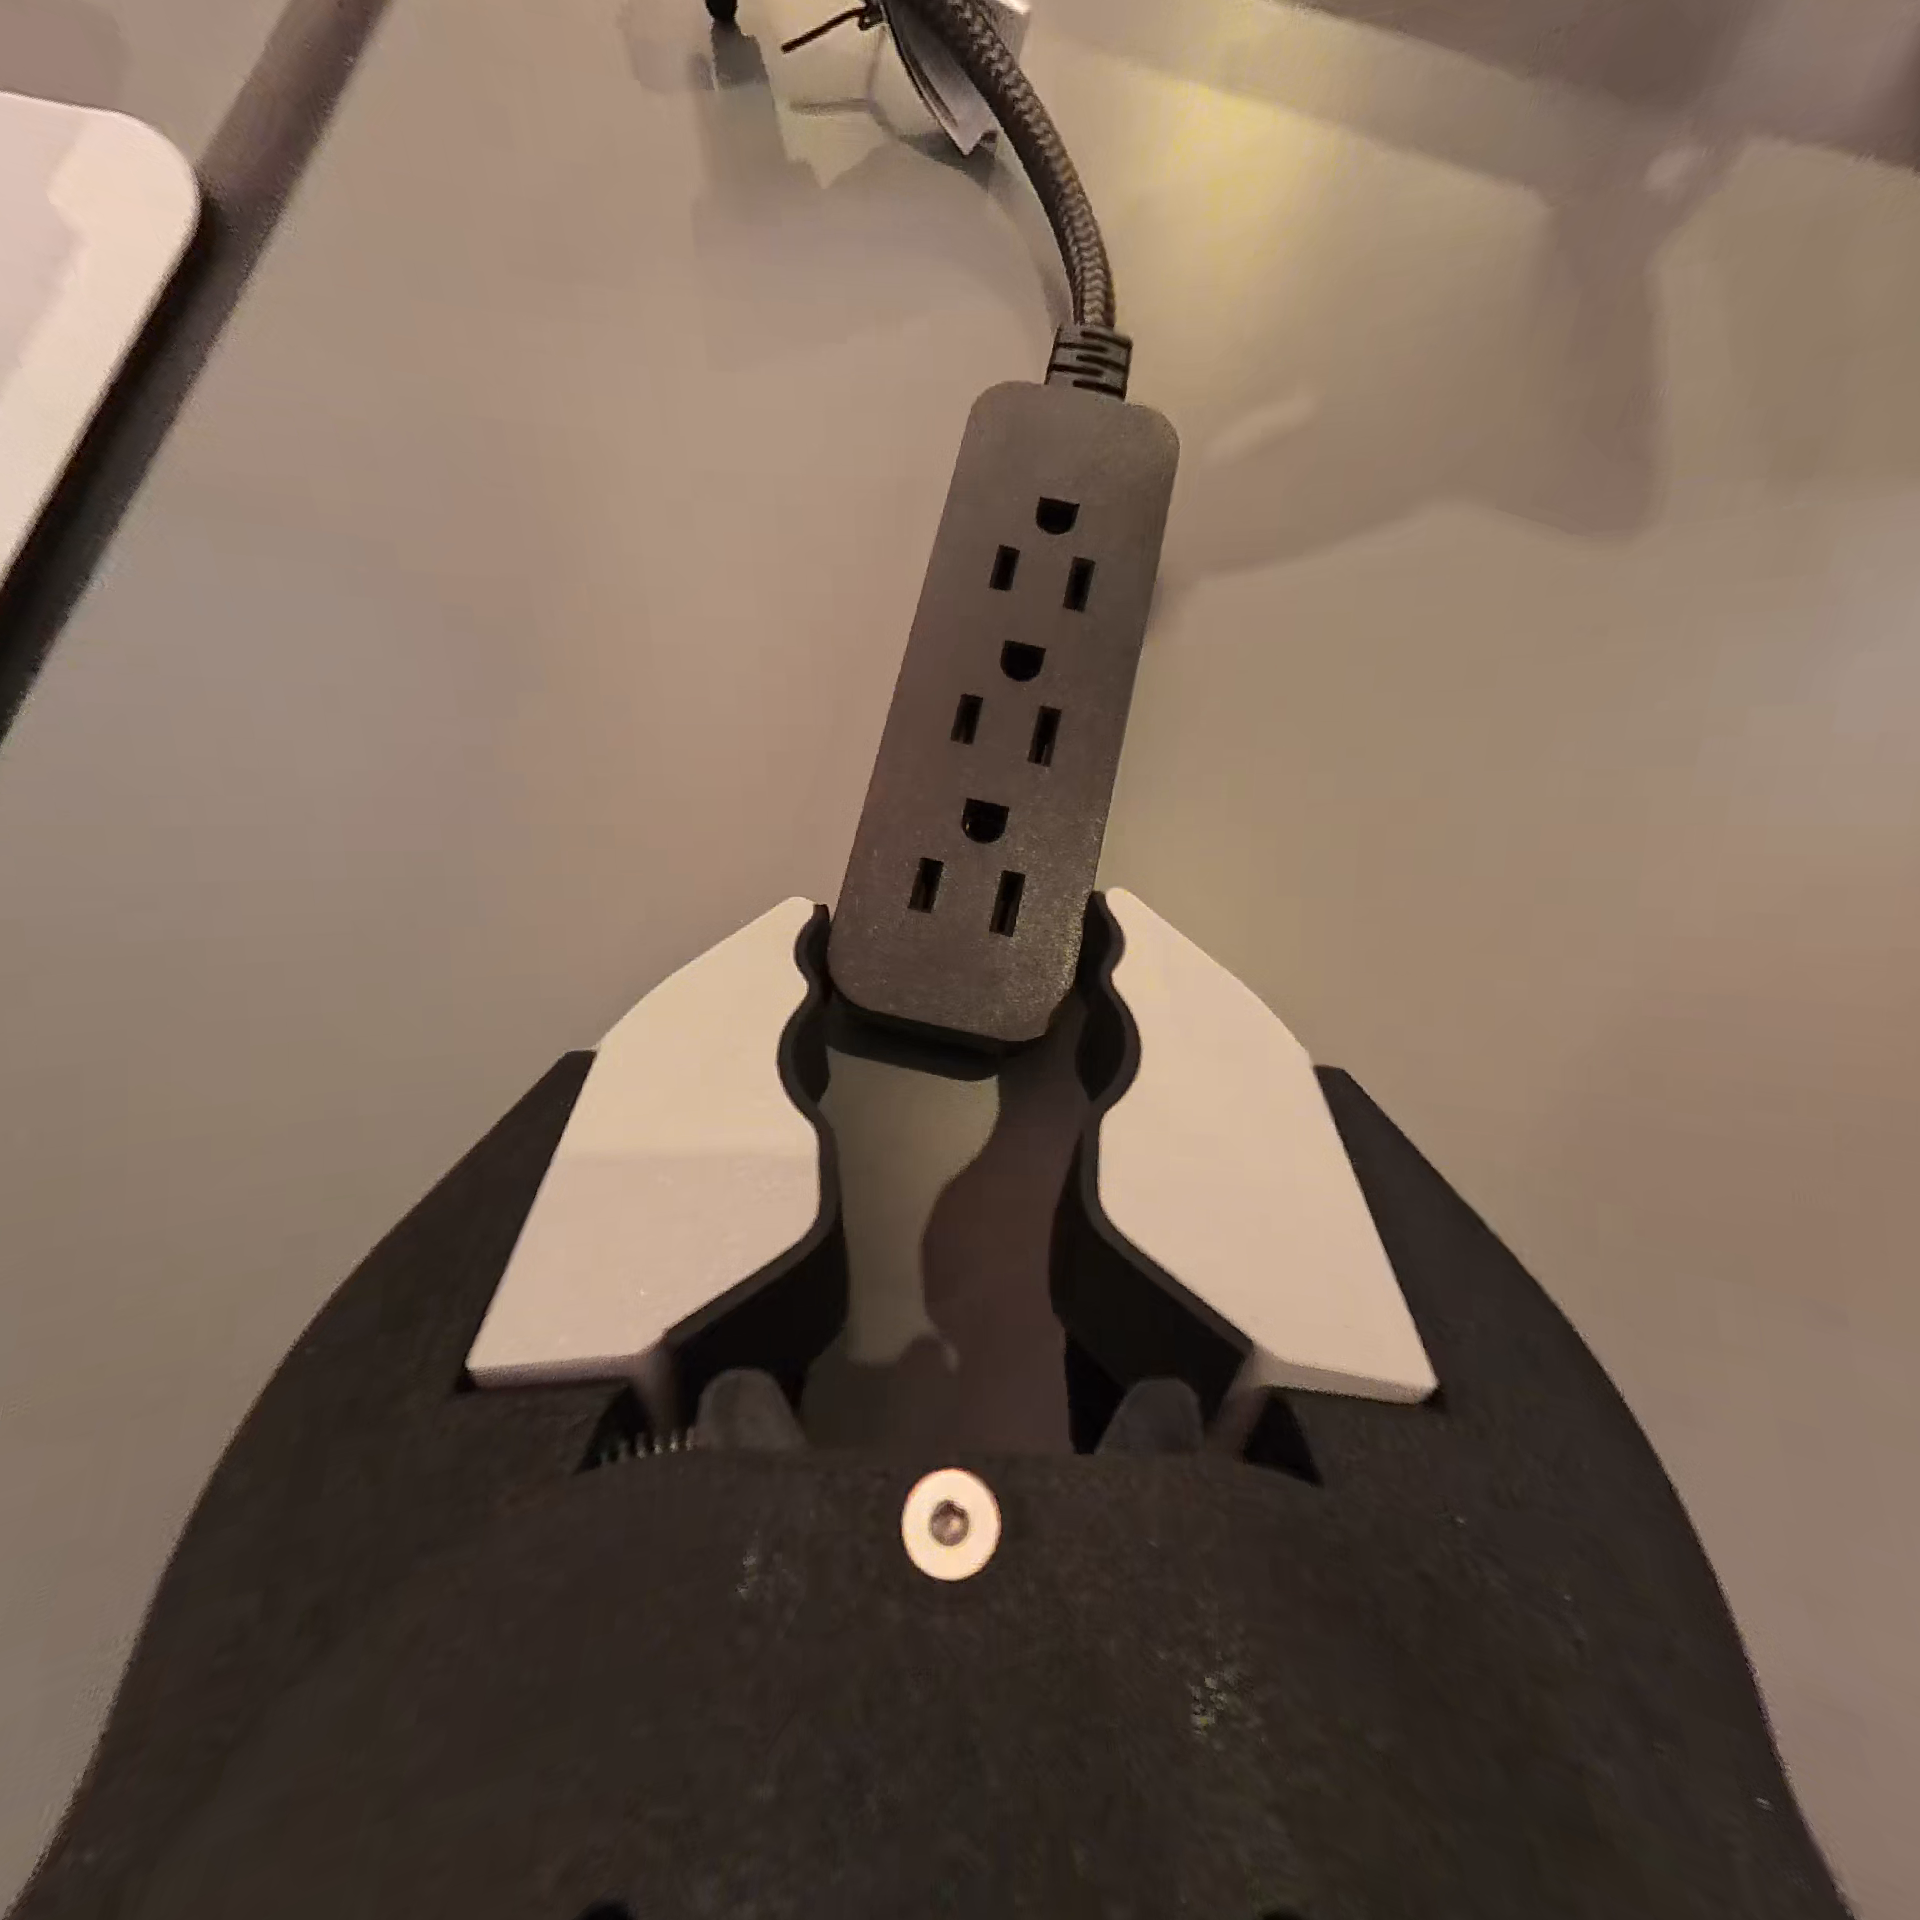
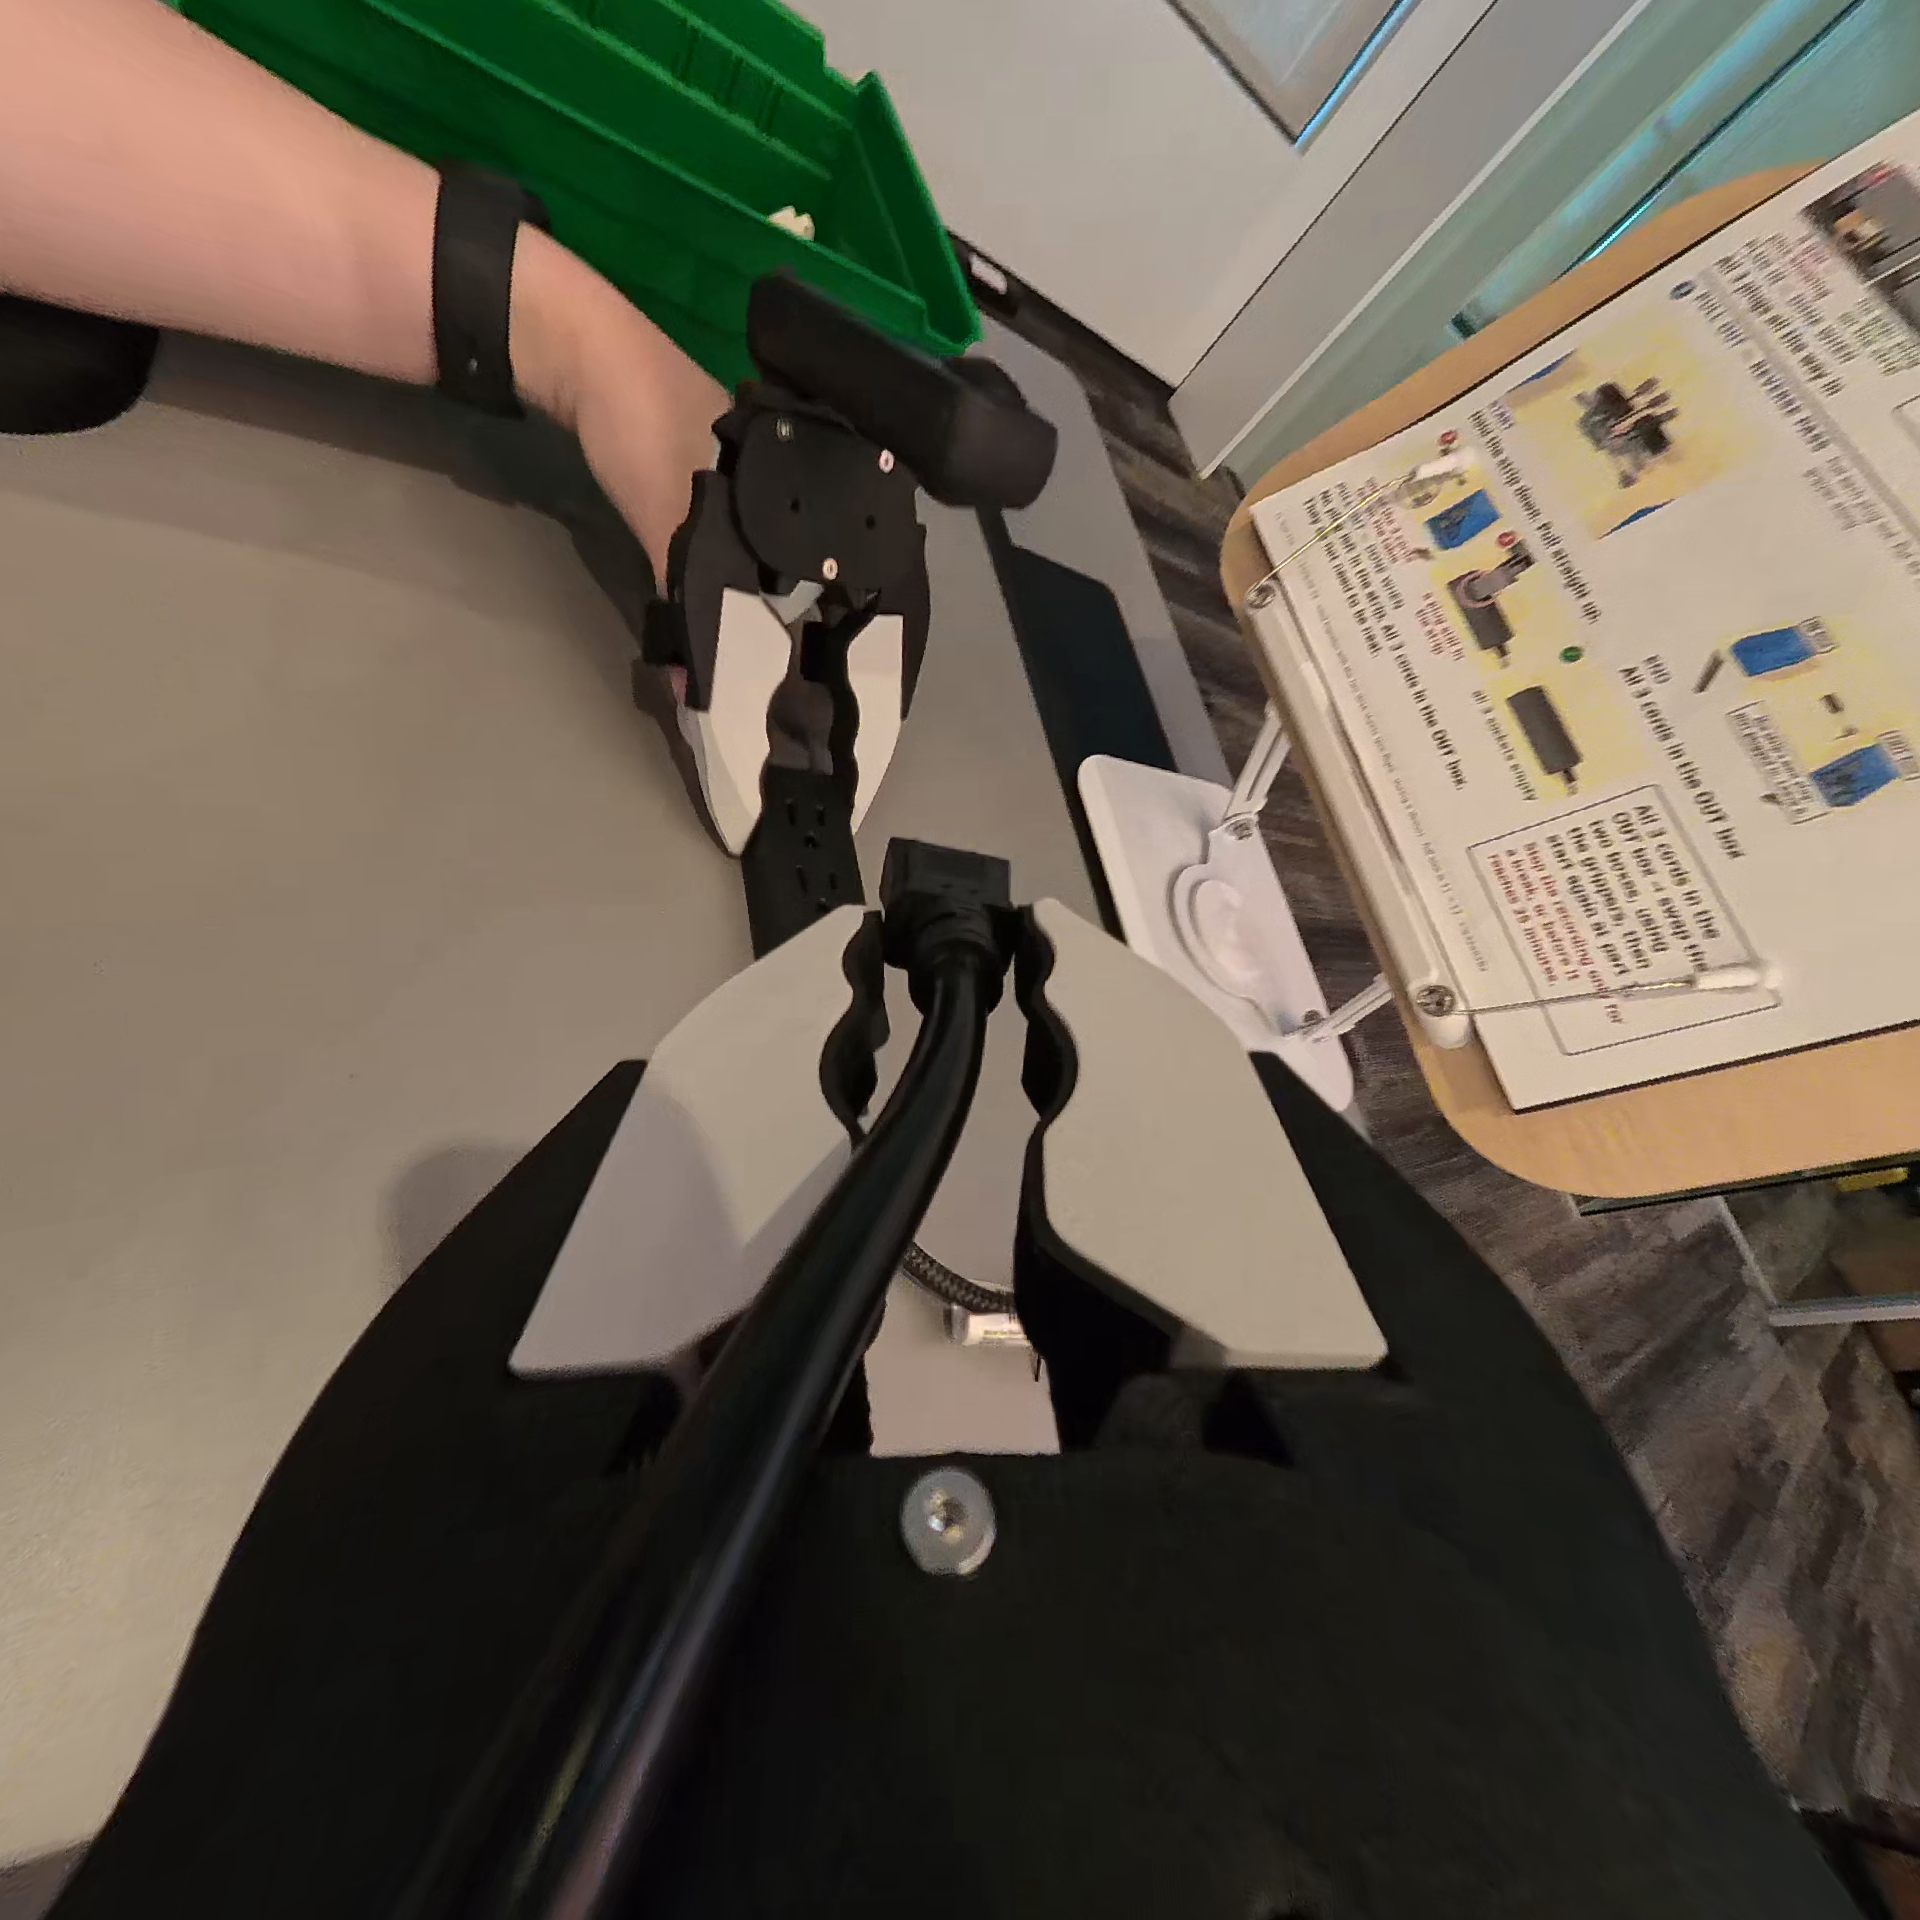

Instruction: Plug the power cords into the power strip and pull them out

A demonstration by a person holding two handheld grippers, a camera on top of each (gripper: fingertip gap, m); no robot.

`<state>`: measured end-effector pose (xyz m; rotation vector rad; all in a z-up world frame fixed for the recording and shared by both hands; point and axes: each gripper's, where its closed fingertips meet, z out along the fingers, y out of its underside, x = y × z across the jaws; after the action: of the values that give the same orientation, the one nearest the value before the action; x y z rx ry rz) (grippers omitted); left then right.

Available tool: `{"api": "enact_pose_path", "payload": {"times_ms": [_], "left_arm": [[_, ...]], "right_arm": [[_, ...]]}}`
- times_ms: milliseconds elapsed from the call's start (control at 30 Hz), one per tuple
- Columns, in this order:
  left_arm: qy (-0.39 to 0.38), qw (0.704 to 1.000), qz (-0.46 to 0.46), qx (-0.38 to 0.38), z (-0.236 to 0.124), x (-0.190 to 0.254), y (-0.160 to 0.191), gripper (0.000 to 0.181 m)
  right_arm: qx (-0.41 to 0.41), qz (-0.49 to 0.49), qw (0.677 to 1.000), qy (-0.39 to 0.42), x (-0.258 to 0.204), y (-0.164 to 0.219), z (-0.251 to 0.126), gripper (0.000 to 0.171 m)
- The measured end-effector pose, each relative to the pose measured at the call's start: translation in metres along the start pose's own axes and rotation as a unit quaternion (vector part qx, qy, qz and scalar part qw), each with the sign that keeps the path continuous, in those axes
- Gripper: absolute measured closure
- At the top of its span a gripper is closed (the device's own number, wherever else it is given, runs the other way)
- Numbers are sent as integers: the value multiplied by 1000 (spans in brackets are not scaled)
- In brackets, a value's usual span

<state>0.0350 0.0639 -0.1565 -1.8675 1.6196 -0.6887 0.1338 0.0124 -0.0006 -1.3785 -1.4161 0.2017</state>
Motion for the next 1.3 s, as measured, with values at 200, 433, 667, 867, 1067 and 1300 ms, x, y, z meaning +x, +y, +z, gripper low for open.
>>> {"api": "enact_pose_path", "payload": {"times_ms": [200,433,667,867,1067,1300], "left_arm": [[-15,999,-3,-32,-11,9,3,110],[-29,994,85,-65,14,14,-16,126],[3,995,78,-66,17,19,-15,136],[-10,993,94,-70,18,17,-23,134],[-5,993,92,-72,18,16,-17,136],[10,994,98,-43,18,20,-19,136]], "right_arm": [[-37,9,998,-40,-14,15,9,146],[-73,19,993,-88,-30,30,20,146],[-86,33,989,-114,-39,39,29,146],[-87,34,987,-129,-47,38,35,146],[-106,25,983,-146,-53,35,40,146],[-165,2,969,-185,-44,41,57,146]]}}
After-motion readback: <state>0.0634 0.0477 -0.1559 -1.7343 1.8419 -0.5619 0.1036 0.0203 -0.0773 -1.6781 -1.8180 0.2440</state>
